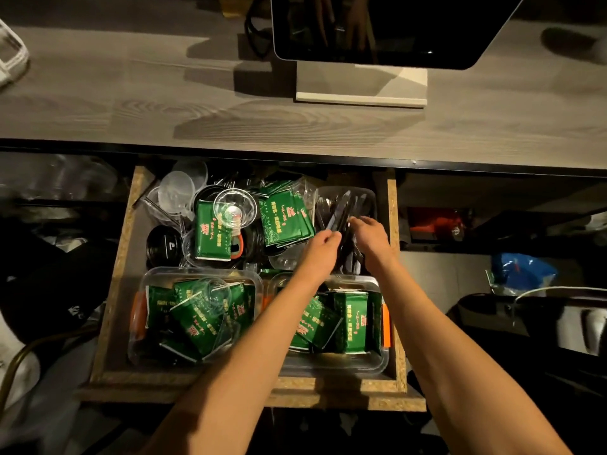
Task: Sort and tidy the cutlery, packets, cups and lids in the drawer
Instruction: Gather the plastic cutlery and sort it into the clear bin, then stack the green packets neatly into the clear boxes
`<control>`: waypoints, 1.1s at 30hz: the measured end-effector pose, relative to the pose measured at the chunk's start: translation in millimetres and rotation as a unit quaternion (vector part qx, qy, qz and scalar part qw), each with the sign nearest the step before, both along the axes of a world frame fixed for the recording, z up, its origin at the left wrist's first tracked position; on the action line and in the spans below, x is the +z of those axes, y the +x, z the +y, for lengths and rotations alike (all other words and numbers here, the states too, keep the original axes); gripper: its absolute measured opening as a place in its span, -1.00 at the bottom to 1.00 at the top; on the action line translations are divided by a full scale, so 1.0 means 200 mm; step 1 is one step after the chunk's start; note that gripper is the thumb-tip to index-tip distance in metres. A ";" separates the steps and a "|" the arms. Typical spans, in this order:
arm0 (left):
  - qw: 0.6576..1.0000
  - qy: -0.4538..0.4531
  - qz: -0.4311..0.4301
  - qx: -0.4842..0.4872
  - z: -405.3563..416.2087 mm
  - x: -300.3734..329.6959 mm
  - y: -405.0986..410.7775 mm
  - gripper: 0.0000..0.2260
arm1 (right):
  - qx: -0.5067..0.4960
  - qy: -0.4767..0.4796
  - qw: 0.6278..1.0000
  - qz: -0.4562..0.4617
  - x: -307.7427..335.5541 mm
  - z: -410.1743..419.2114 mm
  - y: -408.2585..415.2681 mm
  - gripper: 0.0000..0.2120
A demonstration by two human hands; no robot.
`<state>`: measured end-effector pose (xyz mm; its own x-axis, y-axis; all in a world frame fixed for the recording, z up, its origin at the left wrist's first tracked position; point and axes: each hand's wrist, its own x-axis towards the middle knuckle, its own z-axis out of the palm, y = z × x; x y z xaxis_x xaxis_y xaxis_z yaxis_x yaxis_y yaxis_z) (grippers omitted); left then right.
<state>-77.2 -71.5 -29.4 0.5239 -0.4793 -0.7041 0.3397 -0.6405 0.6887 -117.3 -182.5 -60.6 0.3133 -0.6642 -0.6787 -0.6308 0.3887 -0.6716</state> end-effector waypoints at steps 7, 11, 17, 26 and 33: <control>0.986 -0.111 0.017 0.127 0.23 0.14 0.01 -0.66 | -0.059 0.020 0.987 -0.149 0.17 0.22 -0.06 -0.83; 0.981 -0.127 0.001 0.146 0.39 0.19 -0.04 -0.74 | -0.014 0.018 0.980 -0.198 0.29 0.40 -0.15 -0.84; 0.982 -0.086 -0.010 0.170 0.67 0.12 -0.12 -0.81 | 0.055 -0.013 0.987 -0.149 0.25 0.68 -0.27 -0.79; 0.978 -0.030 -0.155 0.139 1.13 0.12 -0.06 -0.77 | 0.104 -0.014 0.986 -0.126 0.20 1.10 -0.17 -0.84; 0.977 0.012 -0.174 0.122 1.43 0.08 0.15 -0.67 | 0.195 -0.003 0.981 0.011 0.03 1.40 0.03 -0.45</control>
<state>-47.8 215.3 -14.3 0.8308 -0.2953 -0.4718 0.2320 -0.5867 0.7758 -111.7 97.2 -55.0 0.5304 -0.5000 -0.6846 -0.7446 0.1114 -0.6582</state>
